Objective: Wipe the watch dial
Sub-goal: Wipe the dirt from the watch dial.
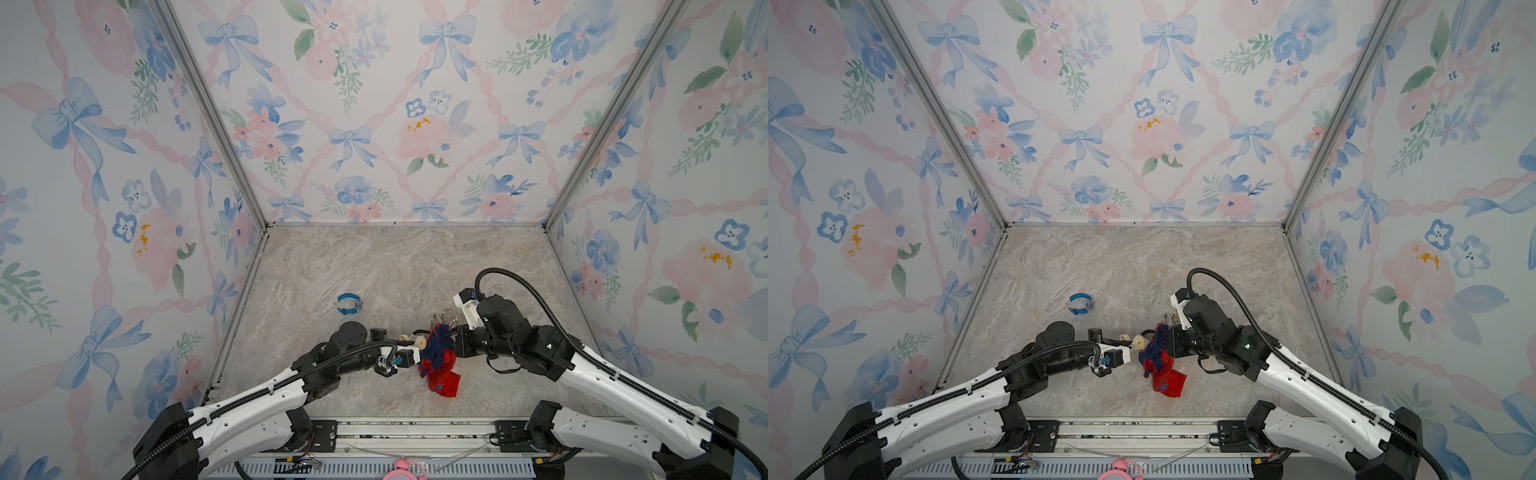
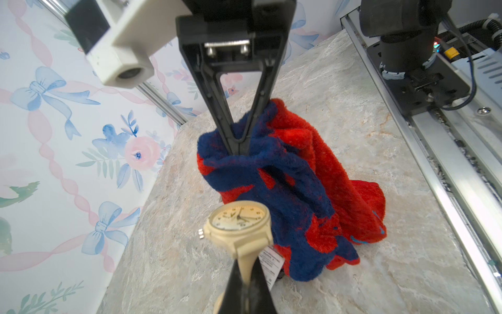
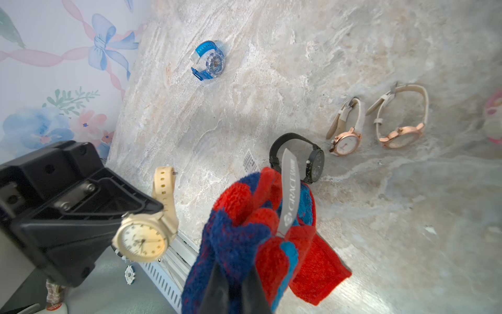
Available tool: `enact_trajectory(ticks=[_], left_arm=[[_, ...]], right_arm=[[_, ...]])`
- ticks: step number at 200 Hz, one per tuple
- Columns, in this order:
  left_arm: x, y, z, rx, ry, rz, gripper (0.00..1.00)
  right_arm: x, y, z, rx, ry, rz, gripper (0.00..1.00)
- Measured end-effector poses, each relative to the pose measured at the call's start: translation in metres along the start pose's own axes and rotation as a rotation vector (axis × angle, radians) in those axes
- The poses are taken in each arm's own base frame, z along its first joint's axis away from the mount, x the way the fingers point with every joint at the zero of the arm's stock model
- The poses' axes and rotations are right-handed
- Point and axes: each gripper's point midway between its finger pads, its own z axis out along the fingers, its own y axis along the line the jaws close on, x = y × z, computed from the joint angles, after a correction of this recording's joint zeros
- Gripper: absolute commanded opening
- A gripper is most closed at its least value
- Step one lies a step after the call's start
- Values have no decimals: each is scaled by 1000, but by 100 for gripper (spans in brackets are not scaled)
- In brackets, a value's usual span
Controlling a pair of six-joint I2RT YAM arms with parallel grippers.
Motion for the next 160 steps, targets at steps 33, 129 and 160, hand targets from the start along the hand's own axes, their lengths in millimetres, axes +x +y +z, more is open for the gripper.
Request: enact_trajectory(ticks=[33,129,160], left_arm=[[0,0,0,0,0,0,0],[4,-2,3,10,12,-12,0],[6,-3,3,14,20,-14,0]], right_arm=[[-3,12,-7,-35,-9,-17,0],[9,57,13,-84,82,-117,0],[12,55,23,-65,104,-125,0]])
